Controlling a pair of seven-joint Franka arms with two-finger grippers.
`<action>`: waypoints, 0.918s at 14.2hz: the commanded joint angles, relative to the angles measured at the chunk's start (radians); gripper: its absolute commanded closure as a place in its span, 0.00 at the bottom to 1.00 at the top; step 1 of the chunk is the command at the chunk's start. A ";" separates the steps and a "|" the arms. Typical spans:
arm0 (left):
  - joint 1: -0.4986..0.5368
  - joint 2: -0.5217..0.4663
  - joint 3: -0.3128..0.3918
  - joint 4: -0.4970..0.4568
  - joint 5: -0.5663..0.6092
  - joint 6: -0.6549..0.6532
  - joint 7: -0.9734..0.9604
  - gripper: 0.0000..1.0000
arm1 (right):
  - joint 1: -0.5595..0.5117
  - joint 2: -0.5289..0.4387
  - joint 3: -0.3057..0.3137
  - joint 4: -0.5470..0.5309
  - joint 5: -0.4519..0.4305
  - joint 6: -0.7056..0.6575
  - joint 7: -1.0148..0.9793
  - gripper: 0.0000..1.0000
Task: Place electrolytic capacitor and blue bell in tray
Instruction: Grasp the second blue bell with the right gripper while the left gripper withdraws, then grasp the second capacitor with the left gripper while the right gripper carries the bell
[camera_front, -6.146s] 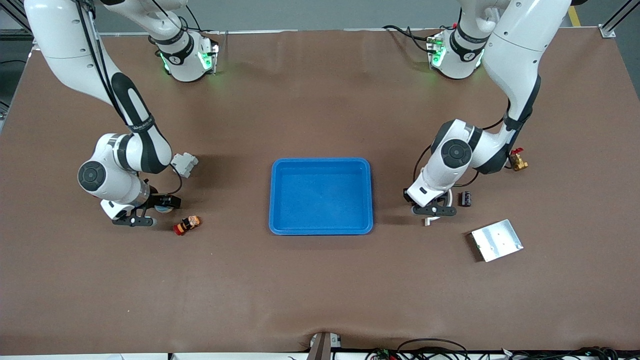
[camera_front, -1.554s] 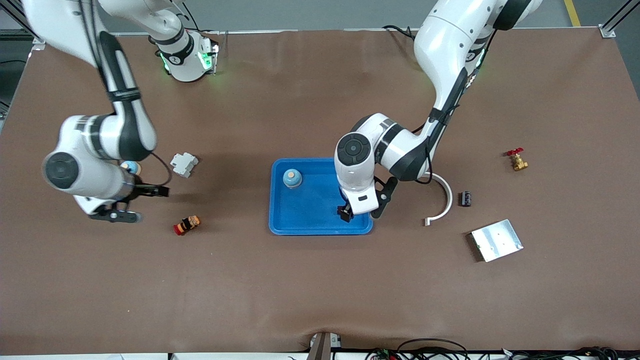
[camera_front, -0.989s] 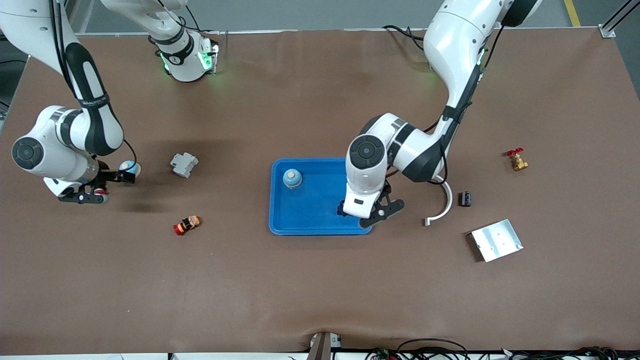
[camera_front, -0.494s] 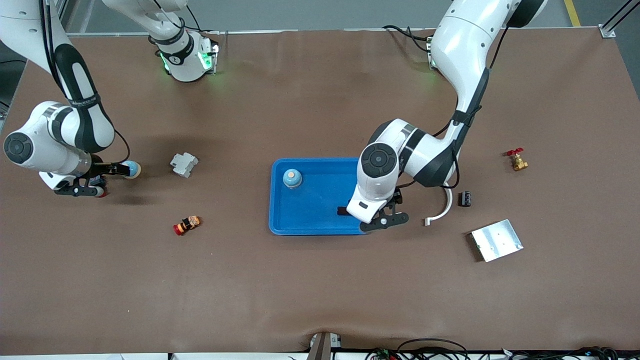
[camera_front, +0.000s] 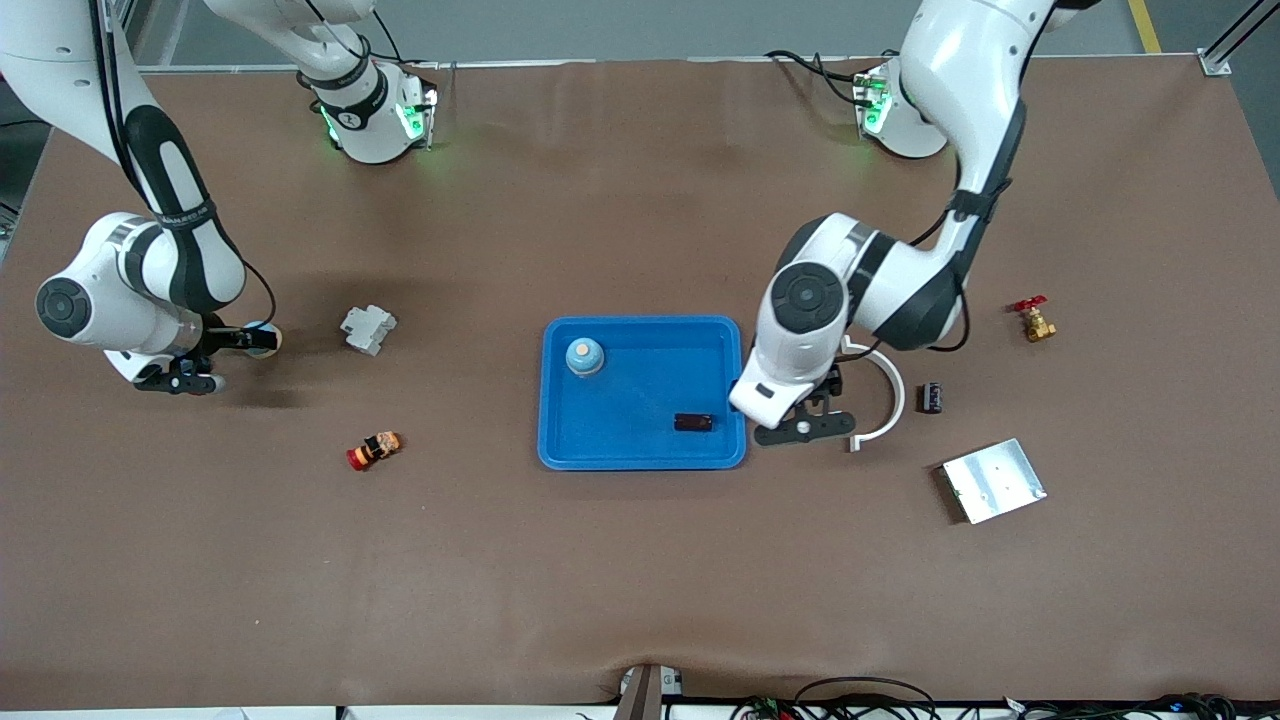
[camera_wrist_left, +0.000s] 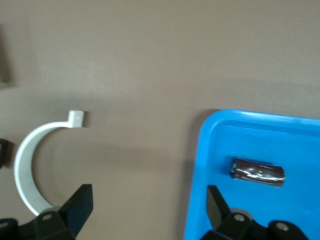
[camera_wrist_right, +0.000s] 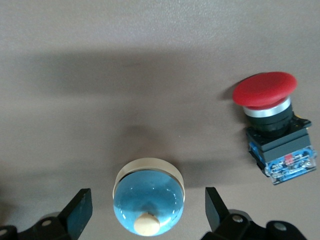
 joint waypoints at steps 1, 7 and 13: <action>0.050 -0.162 -0.002 -0.245 -0.001 0.113 0.093 0.00 | 0.001 0.004 0.005 -0.012 0.020 0.011 -0.007 0.00; 0.210 -0.303 -0.008 -0.519 -0.002 0.292 0.349 0.00 | -0.001 0.024 0.007 -0.012 0.020 0.024 -0.008 0.00; 0.355 -0.302 -0.008 -0.684 -0.002 0.512 0.537 0.00 | -0.001 0.035 0.008 -0.012 0.020 0.019 -0.026 0.00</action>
